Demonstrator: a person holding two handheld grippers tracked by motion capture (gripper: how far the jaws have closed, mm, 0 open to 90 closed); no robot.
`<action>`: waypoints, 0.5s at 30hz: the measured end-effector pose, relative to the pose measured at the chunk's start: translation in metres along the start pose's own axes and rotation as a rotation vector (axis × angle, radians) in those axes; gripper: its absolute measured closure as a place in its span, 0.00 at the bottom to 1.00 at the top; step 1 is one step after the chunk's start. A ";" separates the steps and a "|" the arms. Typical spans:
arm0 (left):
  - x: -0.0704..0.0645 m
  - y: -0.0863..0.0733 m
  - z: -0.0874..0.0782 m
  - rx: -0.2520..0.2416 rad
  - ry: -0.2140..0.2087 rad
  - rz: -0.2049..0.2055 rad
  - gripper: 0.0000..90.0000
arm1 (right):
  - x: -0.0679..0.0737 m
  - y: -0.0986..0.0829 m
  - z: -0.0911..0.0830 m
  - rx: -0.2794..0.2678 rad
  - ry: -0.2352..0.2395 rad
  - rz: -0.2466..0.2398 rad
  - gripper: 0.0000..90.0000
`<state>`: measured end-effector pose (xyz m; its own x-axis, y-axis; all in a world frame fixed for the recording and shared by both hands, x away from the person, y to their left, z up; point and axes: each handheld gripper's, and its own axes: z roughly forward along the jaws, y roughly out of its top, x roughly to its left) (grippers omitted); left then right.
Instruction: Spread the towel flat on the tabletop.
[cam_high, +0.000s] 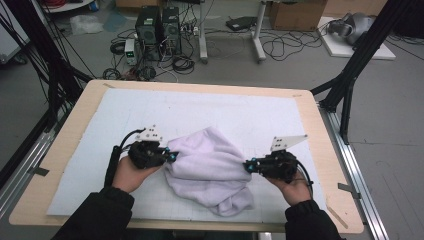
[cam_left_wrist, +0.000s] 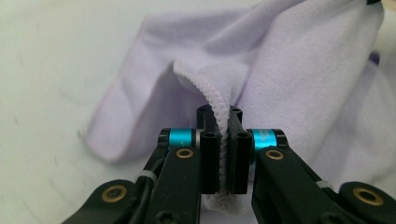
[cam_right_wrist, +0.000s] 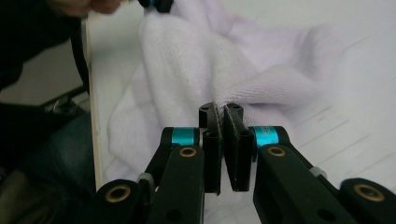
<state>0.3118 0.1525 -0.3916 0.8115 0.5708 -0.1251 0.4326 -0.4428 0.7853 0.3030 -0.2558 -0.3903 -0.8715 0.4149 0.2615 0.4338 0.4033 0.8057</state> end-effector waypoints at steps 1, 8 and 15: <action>-0.001 -0.008 -0.002 0.003 0.001 -0.010 0.95 | 0.002 -0.005 0.007 0.015 0.016 0.005 0.96; -0.010 -0.049 -0.022 0.030 -0.012 -0.023 0.96 | 0.035 -0.026 0.039 0.092 0.122 -0.024 0.96; -0.012 -0.056 -0.034 0.019 -0.031 -0.035 0.80 | 0.043 -0.022 0.036 0.071 0.160 -0.038 0.78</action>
<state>0.2641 0.1939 -0.4129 0.8073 0.5648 -0.1711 0.4681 -0.4363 0.7684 0.2648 -0.2174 -0.4159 -0.9105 0.2650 0.3175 0.4098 0.4754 0.7785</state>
